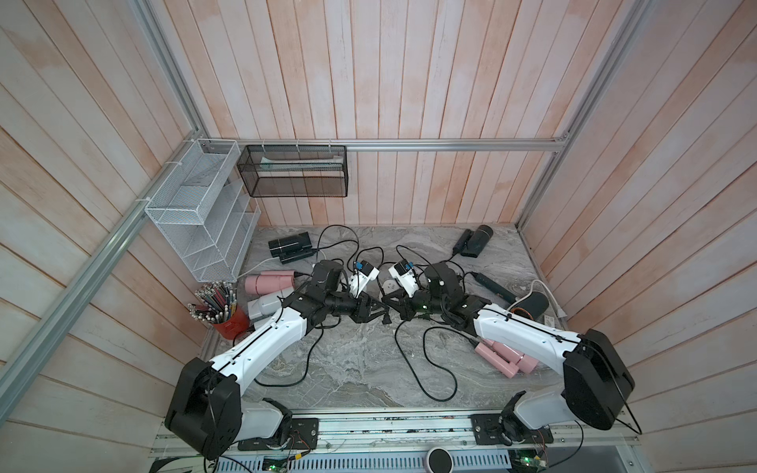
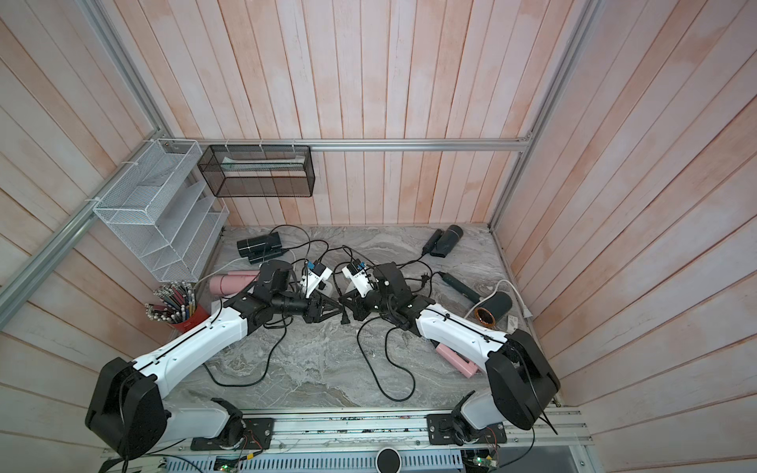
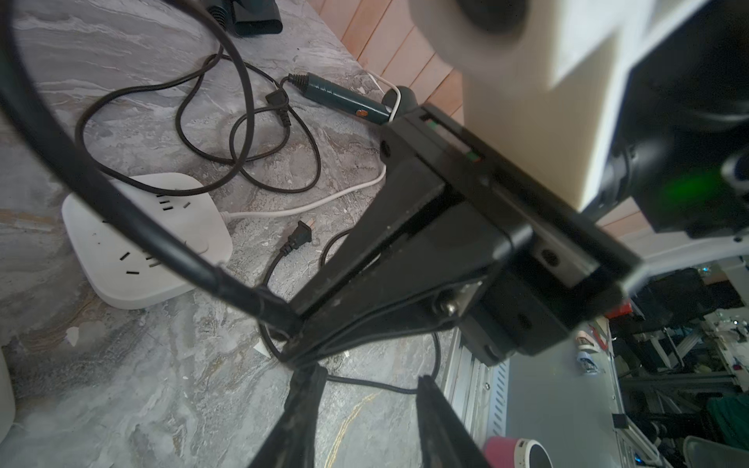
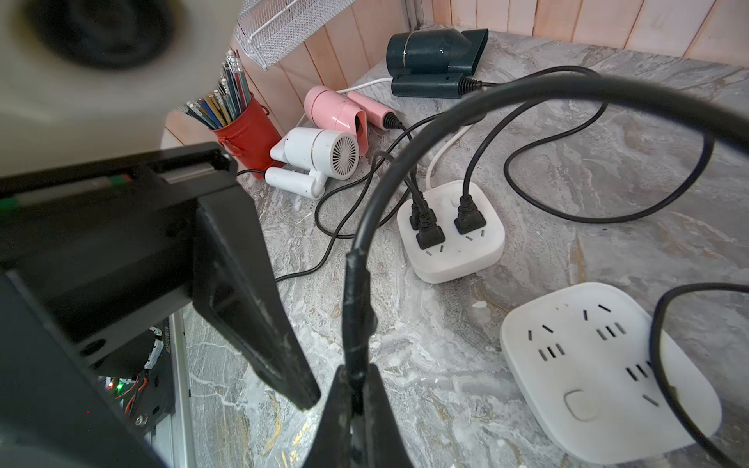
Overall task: Charge the blow dryers
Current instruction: Pick up the plug from the center of the board.
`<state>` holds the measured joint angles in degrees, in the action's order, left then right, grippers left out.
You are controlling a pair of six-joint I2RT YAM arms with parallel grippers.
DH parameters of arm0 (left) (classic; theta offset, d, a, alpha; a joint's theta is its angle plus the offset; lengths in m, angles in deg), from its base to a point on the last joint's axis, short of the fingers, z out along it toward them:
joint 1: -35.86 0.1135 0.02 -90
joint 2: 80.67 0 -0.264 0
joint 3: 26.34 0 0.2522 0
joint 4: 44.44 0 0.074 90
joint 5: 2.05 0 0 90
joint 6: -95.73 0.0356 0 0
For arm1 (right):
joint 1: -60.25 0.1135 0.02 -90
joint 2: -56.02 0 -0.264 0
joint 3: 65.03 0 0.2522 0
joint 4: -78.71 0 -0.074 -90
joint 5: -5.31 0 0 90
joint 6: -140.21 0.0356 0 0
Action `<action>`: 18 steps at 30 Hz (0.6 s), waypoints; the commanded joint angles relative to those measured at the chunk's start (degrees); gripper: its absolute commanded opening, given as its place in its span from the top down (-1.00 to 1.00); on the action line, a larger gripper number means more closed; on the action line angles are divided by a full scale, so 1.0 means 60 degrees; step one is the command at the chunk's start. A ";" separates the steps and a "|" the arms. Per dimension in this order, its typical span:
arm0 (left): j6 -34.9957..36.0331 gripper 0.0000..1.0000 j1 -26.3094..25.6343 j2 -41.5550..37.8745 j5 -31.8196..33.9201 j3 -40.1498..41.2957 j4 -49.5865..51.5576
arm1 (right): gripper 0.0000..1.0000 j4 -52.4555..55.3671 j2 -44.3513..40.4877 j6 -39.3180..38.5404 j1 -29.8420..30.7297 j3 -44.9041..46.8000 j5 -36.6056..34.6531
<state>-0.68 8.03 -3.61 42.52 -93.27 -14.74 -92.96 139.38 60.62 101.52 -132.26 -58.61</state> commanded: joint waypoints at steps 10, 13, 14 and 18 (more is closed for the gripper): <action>0.0767 0.13 -0.0390 0.0606 -0.0420 -0.0420 0.0366 | 0.98 0.0780 -0.0760 -0.0271 -0.0258 -0.0214 0.0926; 0.0682 0.16 -0.0423 0.0769 -0.0197 -0.0482 0.0233 | 0.97 0.0911 -0.0820 -0.0314 -0.0257 -0.0219 0.1035; 0.0677 0.17 -0.0448 0.0801 -0.0167 -0.0493 0.0228 | 0.98 0.0944 -0.0839 -0.0342 -0.0257 -0.0217 0.1046; 0.0811 0.24 -0.0466 0.1088 -0.0213 -0.0751 0.0582 | 0.97 0.1131 -0.0880 -0.0457 -0.0258 -0.0241 0.1036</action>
<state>2.84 5.40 1.87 41.49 -95.45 -12.60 -87.87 135.33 59.13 100.10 -132.31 -53.93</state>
